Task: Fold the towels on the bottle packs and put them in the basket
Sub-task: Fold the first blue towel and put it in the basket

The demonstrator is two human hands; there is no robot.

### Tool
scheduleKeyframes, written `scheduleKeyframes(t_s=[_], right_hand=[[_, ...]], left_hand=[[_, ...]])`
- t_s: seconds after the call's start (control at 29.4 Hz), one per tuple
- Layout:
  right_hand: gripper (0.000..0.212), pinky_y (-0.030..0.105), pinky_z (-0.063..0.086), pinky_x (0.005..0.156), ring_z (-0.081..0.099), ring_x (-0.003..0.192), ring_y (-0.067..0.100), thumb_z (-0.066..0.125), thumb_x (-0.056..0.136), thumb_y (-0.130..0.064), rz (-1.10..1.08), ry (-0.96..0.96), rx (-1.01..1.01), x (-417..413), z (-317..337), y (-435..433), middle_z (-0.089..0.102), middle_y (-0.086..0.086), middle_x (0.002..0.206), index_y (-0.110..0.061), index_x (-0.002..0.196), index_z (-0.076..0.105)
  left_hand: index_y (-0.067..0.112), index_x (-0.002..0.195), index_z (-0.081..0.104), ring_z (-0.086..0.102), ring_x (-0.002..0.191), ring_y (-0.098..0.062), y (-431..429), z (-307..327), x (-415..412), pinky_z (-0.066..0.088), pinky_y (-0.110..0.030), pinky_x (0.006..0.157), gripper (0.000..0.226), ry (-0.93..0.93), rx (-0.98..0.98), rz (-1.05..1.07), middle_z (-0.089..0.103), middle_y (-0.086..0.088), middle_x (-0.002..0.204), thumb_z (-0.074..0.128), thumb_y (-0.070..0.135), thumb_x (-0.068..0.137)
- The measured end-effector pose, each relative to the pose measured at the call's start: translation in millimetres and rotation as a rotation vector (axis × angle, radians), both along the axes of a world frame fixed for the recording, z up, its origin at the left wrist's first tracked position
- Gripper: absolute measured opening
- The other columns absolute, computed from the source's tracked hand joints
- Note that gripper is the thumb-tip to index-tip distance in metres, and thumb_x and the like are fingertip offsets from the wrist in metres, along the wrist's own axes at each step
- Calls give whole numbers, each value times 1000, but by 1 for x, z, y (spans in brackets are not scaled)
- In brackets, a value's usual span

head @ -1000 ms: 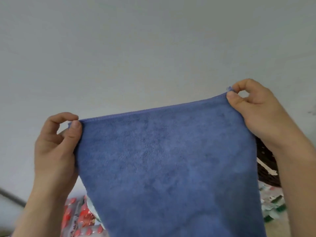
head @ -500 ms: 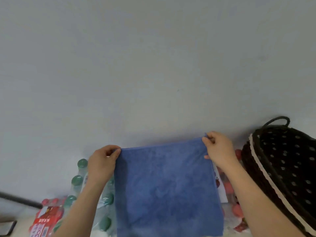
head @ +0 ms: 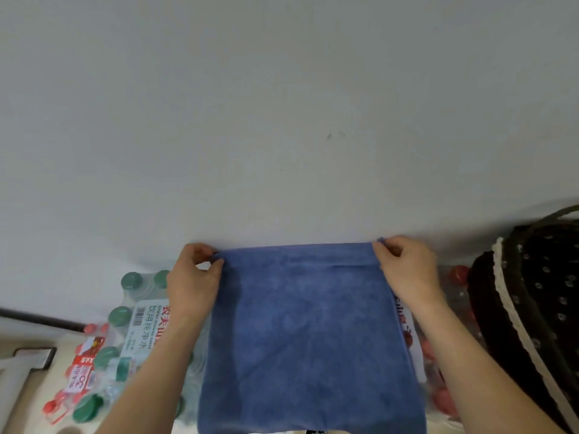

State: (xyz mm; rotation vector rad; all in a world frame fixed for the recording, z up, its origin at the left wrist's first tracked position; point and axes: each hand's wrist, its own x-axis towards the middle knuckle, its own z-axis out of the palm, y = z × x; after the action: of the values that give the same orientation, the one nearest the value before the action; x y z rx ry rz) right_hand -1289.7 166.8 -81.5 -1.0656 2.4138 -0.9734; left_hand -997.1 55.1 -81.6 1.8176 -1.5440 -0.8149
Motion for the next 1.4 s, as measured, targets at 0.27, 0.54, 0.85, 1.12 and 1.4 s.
scheduleKeyframes(t_s=[0.27, 0.54, 0.85, 1.12, 1.4], right_hand=[[36, 41, 48, 81, 57, 99, 34, 64, 82, -31, -16, 107, 146, 27, 0, 65, 61, 11, 106, -14, 113, 58], [13, 31, 36, 52, 53, 64, 10, 59, 89, -34, -44, -55, 315, 98, 2, 174, 56, -8, 76, -26, 96, 52], [15, 35, 45, 64, 66, 77, 30, 60, 94, -22, -269, -685, 103, 122, -14, 209, 69, 15, 87, -7, 90, 61], [12, 26, 44, 54, 60, 62, 17, 63, 90, -9, -391, -1044, -18, 125, -15, 240, 66, 10, 82, -5, 101, 63], [11, 24, 44, 53, 60, 69, 18, 59, 94, -17, -491, -1043, -82, 140, -12, 241, 67, 12, 83, -8, 97, 65]], left_hand=[[28, 105, 47, 57, 81, -9, 89, -1, 33, 38, -25, 67, 32, -167, 129, -227, 57, 8, 103, 70, 29, 83], [38, 135, 34, 61, 104, -21, 179, -8, 74, 42, -31, 72, 56, -182, 232, -370, 54, 12, 119, 64, 34, 88], [22, 105, 48, 66, 66, -26, 200, -16, 98, 52, -27, 54, 33, 519, 466, -218, 73, -17, 87, 61, -4, 88], [6, 93, 69, 67, 67, -16, 206, -20, 125, 56, -26, 57, 22, 525, 555, -250, 70, -11, 91, 57, -12, 88], [4, 89, 69, 58, 61, -17, 209, -19, 121, 47, -21, 55, 22, 500, 578, -290, 66, -10, 79, 67, -14, 77]])
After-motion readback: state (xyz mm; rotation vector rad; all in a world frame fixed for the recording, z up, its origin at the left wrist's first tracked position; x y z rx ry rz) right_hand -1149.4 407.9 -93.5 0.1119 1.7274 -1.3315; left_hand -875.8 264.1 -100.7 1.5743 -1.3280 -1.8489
